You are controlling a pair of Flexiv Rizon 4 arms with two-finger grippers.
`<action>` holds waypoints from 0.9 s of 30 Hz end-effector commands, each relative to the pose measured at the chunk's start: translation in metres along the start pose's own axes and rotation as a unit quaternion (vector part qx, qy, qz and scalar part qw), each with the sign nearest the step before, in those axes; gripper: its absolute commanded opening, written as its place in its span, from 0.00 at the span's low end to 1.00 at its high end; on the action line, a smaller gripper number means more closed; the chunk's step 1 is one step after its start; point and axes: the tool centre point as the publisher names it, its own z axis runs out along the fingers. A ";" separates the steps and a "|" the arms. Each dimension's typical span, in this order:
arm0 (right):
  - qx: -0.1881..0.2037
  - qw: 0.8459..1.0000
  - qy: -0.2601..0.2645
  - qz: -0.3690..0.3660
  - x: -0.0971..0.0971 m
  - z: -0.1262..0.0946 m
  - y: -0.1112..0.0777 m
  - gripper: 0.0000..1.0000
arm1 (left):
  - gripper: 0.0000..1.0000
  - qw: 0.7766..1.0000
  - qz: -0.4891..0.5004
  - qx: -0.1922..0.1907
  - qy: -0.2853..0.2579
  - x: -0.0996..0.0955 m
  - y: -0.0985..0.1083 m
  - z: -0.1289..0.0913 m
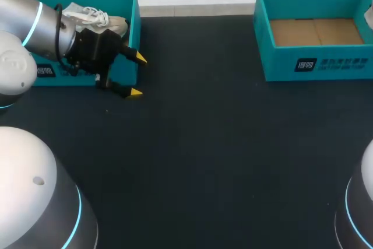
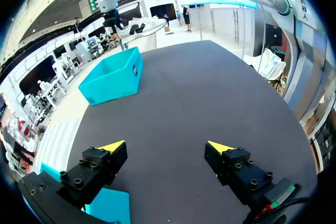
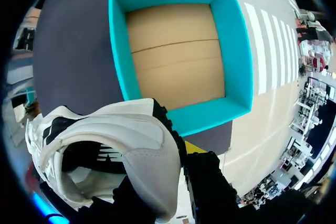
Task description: Take the shoe out of the shoebox, open the shoe tongue, remove and reinsert the insole, then place the shoe into the shoebox
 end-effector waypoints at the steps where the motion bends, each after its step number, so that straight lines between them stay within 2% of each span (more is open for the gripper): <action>1: -0.004 0.999 -0.002 0.050 -0.011 -0.002 -0.003 0.00 | 1.00 1.000 0.000 -0.001 0.000 0.000 0.000 0.000; 4: 0.006 0.991 0.004 0.131 -0.014 -0.002 -0.006 0.00 | 1.00 1.000 0.000 -0.001 0.000 0.000 0.000 0.000; 5: 0.021 0.985 0.013 0.170 -0.013 -0.003 -0.007 0.00 | 1.00 1.000 0.000 -0.001 0.000 0.000 0.000 0.000; 6: 0.010 0.980 0.022 0.197 -0.012 -0.003 -0.009 0.00 | 1.00 1.000 0.000 -0.001 0.000 0.000 0.000 0.000; 8: 0.023 0.962 0.042 0.270 -0.008 -0.003 -0.012 0.00 | 1.00 1.000 0.000 -0.001 0.000 0.000 0.000 0.000; 9: 0.009 0.954 0.047 0.297 -0.006 -0.002 -0.013 0.00 | 1.00 1.000 0.000 -0.001 0.000 0.000 0.000 0.000; 10: 0.019 0.935 0.064 0.348 -0.004 -0.001 -0.014 0.00 | 1.00 1.000 0.000 -0.001 0.000 0.000 0.000 0.000; 11: 0.011 0.922 0.073 0.380 -0.002 0.000 -0.015 0.00 | 1.00 1.000 0.000 -0.001 0.000 0.000 0.000 0.000; 12: -0.005 0.908 0.069 0.413 -0.001 0.000 -0.015 0.00 | 1.00 1.000 0.000 -0.001 0.000 0.000 0.000 0.000; 13: 0.011 0.890 0.072 0.451 -0.001 0.000 -0.017 0.00 | 1.00 1.000 0.000 -0.001 0.000 0.000 0.000 0.000; 14: -0.006 0.876 0.065 0.479 -0.001 0.000 -0.018 0.00 | 1.00 1.000 0.000 -0.001 0.000 0.000 0.000 0.000; 17: -0.003 0.823 0.058 0.565 -0.002 -0.002 -0.025 0.00 | 1.00 1.000 0.000 -0.001 0.000 0.000 0.000 0.000; 18: 0.019 0.808 0.069 0.585 -0.002 -0.002 -0.027 0.00 | 1.00 1.000 0.000 -0.001 0.000 0.000 0.000 0.000; 19: 0.009 0.787 0.073 0.613 -0.001 -0.001 -0.029 0.00 | 1.00 1.000 0.000 -0.001 0.000 0.000 0.000 0.000; 20: 0.030 0.770 0.091 0.631 0.000 0.001 -0.031 0.00 | 1.00 1.000 0.000 -0.001 0.000 0.000 0.000 0.000; 21: 0.031 0.756 0.098 0.646 0.002 0.003 -0.033 0.00 | 1.00 1.000 0.000 -0.001 0.000 0.000 0.000 0.000; 27: 0.031 0.756 0.098 0.646 0.002 0.003 -0.033 0.00 | 1.00 1.000 0.000 -0.001 0.000 0.000 0.000 0.000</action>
